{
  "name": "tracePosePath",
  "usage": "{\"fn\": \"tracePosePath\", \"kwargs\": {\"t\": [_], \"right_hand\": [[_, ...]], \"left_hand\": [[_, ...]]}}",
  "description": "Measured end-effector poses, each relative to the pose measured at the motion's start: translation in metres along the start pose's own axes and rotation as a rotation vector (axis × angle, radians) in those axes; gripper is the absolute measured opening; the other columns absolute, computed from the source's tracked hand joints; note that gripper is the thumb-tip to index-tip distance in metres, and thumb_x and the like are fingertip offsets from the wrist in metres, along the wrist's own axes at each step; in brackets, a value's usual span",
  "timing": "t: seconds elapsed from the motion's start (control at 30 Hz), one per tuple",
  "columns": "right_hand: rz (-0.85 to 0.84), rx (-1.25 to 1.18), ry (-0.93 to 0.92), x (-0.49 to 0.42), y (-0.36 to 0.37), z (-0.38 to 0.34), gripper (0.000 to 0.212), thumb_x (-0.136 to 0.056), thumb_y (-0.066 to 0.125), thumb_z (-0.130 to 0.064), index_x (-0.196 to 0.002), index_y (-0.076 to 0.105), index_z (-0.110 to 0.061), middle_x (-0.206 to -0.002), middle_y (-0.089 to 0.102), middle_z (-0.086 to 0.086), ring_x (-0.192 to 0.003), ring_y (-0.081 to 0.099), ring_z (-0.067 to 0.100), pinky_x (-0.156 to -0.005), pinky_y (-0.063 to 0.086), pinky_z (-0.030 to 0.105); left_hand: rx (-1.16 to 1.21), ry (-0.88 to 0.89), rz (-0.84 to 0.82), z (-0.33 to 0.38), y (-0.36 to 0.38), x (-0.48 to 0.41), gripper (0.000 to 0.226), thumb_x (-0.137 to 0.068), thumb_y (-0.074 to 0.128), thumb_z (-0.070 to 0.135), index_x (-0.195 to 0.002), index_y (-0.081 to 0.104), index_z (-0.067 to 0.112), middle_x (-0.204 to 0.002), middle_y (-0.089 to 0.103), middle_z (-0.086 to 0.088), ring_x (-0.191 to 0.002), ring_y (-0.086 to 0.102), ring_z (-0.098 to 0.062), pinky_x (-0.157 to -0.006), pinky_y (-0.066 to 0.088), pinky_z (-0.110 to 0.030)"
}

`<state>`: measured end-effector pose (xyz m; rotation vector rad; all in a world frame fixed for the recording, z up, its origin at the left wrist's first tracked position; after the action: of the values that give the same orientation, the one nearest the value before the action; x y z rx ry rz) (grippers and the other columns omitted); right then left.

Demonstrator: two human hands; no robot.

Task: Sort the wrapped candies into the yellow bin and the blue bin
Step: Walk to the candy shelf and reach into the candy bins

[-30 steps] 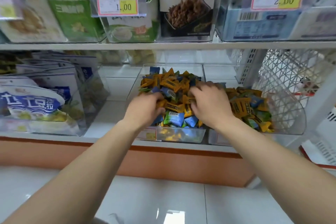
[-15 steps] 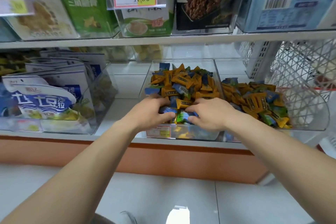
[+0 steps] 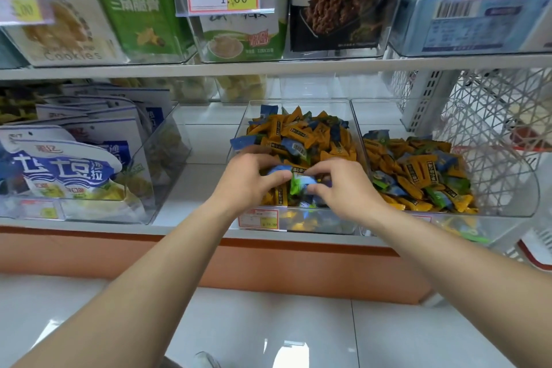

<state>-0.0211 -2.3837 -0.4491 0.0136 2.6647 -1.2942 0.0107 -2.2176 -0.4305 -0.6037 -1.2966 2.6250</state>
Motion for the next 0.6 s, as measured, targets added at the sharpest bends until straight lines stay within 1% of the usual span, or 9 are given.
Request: {"fn": "tracePosePath", "kwargs": {"t": [0.1, 0.13, 0.2, 0.3, 0.37, 0.43, 0.47, 0.53, 0.6], "right_hand": [[0.095, -0.151, 0.046, -0.002, -0.019, 0.002, 0.024, -0.088, 0.075, -0.028, -0.112, 0.075, -0.025, -0.104, 0.071, -0.012, -0.100, 0.064, 0.009, -0.095, 0.053, 0.036], [0.121, -0.198, 0.057, -0.003, -0.024, 0.002, 0.021, -0.088, 0.075, -0.027, -0.109, 0.075, -0.025, -0.097, 0.070, -0.016, -0.095, 0.064, 0.005, -0.092, 0.054, 0.034], [0.165, -0.306, 0.086, -0.006, -0.033, 0.004, 0.019, -0.088, 0.075, -0.026, -0.107, 0.076, -0.024, -0.096, 0.070, -0.016, -0.094, 0.064, 0.004, -0.090, 0.054, 0.033], [0.223, -0.551, 0.154, -0.009, -0.042, 0.017, 0.017, -0.089, 0.074, -0.024, -0.106, 0.073, -0.025, -0.101, 0.072, -0.009, -0.100, 0.067, 0.010, -0.092, 0.055, 0.035], [0.218, -0.752, 0.204, -0.009, -0.037, 0.021, 0.014, -0.090, 0.073, -0.021, -0.103, 0.070, -0.025, -0.105, 0.073, -0.003, -0.102, 0.068, 0.015, -0.091, 0.057, 0.039], [0.216, -0.917, 0.218, -0.008, -0.030, 0.018, 0.012, -0.091, 0.072, -0.017, -0.101, 0.069, -0.022, -0.106, 0.073, 0.003, -0.103, 0.070, 0.020, -0.090, 0.059, 0.040], [0.223, -0.965, 0.216, -0.008, -0.028, 0.015, 0.011, -0.091, 0.071, -0.017, -0.100, 0.069, -0.022, -0.106, 0.073, 0.004, -0.103, 0.070, 0.022, -0.089, 0.059, 0.039], [0.253, -0.954, 0.207, -0.006, -0.026, 0.012, 0.010, -0.091, 0.071, -0.019, -0.098, 0.068, -0.025, -0.104, 0.074, 0.002, -0.102, 0.070, 0.020, -0.091, 0.058, 0.040], [0.291, -0.895, 0.210, -0.004, -0.027, 0.011, 0.009, -0.090, 0.072, -0.023, -0.096, 0.067, -0.027, -0.101, 0.073, -0.001, -0.099, 0.069, 0.015, -0.091, 0.057, 0.040]], "left_hand": [[0.146, -0.077, 0.062, 0.000, -0.006, -0.003, 0.037, -0.085, 0.070, 0.051, -0.109, 0.076, 0.023, -0.115, 0.061, 0.013, -0.112, 0.054, -0.007, -0.087, 0.040, -0.021], [0.179, -0.096, 0.093, 0.000, -0.009, -0.003, 0.037, -0.085, 0.069, 0.052, -0.109, 0.076, 0.024, -0.108, 0.060, 0.018, -0.108, 0.054, -0.004, -0.083, 0.039, -0.015], [0.228, -0.135, 0.180, 0.001, -0.018, -0.002, 0.036, -0.085, 0.068, 0.053, -0.106, 0.076, 0.025, -0.096, 0.057, 0.027, -0.097, 0.053, 0.002, -0.075, 0.035, -0.004], [0.317, -0.175, 0.255, 0.004, -0.026, 0.001, 0.029, -0.087, 0.067, 0.054, -0.100, 0.076, 0.029, -0.084, 0.059, 0.033, -0.085, 0.056, 0.009, -0.072, 0.038, -0.008], [0.414, -0.177, 0.227, 0.013, -0.019, 0.001, 0.024, -0.090, 0.064, 0.052, -0.097, 0.071, 0.029, -0.088, 0.067, 0.021, -0.089, 0.062, 0.005, -0.076, 0.047, -0.018], [0.653, -0.243, 0.154, 0.023, 0.000, 0.003, 0.023, -0.094, 0.059, 0.050, -0.100, 0.064, 0.028, -0.100, 0.070, 0.007, -0.098, 0.067, -0.009, -0.080, 0.057, -0.032], [0.807, -0.304, 0.117, 0.028, 0.012, 0.005, 0.024, -0.095, 0.056, 0.049, -0.104, 0.059, 0.027, -0.108, 0.068, 0.002, -0.103, 0.067, -0.015, -0.078, 0.060, -0.035], [1.016, -0.402, 0.110, 0.036, 0.026, 0.006, 0.030, -0.098, 0.051, 0.047, -0.116, 0.052, 0.023, -0.118, 0.063, -0.003, -0.103, 0.069, -0.017, -0.070, 0.061, -0.031], [1.104, -0.444, 0.138, 0.042, 0.029, 0.006, 0.036, -0.100, 0.048, 0.046, -0.126, 0.046, 0.021, -0.120, 0.062, -0.005, -0.099, 0.071, -0.017, -0.067, 0.060, -0.030]]}}
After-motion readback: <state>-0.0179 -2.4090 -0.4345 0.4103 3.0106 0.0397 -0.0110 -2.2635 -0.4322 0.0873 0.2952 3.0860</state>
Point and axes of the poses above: each hand's wrist, its own x-axis away from the middle knuckle, its own y-axis out of the palm, z = x × y, the point moved 10 cm from there along -x, towards the middle knuckle
